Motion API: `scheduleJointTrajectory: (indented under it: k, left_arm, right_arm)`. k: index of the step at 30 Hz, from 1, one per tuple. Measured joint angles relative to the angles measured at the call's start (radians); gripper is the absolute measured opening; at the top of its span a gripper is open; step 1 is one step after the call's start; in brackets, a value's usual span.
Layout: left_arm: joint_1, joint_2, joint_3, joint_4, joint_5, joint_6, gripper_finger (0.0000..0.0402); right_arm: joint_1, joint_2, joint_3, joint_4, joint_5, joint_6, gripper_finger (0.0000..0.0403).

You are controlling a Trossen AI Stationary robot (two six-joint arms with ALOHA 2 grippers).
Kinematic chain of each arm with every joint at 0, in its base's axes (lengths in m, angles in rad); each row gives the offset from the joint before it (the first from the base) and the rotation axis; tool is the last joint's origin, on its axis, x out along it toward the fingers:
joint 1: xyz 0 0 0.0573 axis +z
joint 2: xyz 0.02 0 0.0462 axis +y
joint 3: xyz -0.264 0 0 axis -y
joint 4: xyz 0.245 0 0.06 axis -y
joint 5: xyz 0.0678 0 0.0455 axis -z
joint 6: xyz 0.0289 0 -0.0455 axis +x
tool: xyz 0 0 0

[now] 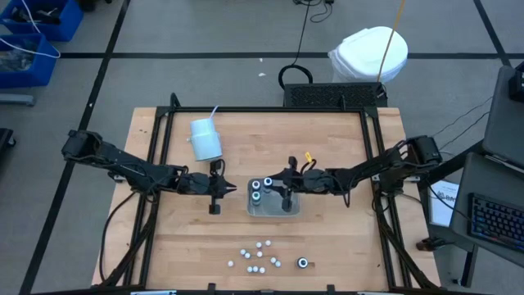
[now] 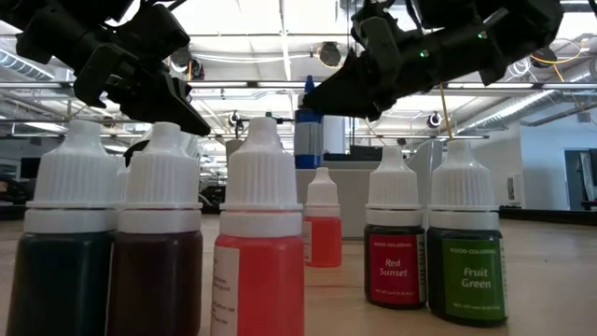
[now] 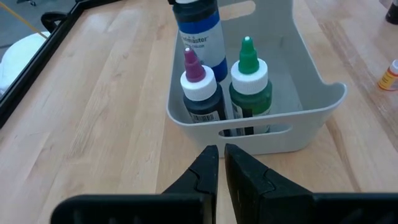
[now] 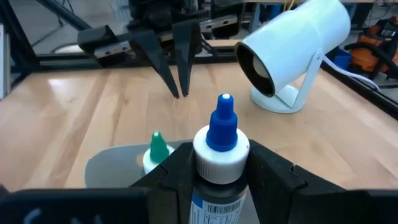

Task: Pick & Place food coloring
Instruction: Put the large blue food coloring bottle into the bin

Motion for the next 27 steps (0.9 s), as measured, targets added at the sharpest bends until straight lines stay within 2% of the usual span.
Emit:
scheduleJointTrajectory:
  k: [7,15,27]
  left_arm:
    - [0.0,0.0,0.0,0.002,0.0,0.0,0.0037]
    - [0.0,0.0,0.0,0.006,0.0,0.007,0.0037]
    - [0.0,0.0,0.0,0.008,0.0,0.01,0.0037]
  right_arm:
    - [0.0,0.001,-0.016,0.007,0.001,0.02,0.0113]
    - [0.0,0.089,-0.017,0.047,0.052,0.019,0.0118]
    - [-0.003,0.173,-0.016,0.141,0.05,0.019,0.0117]
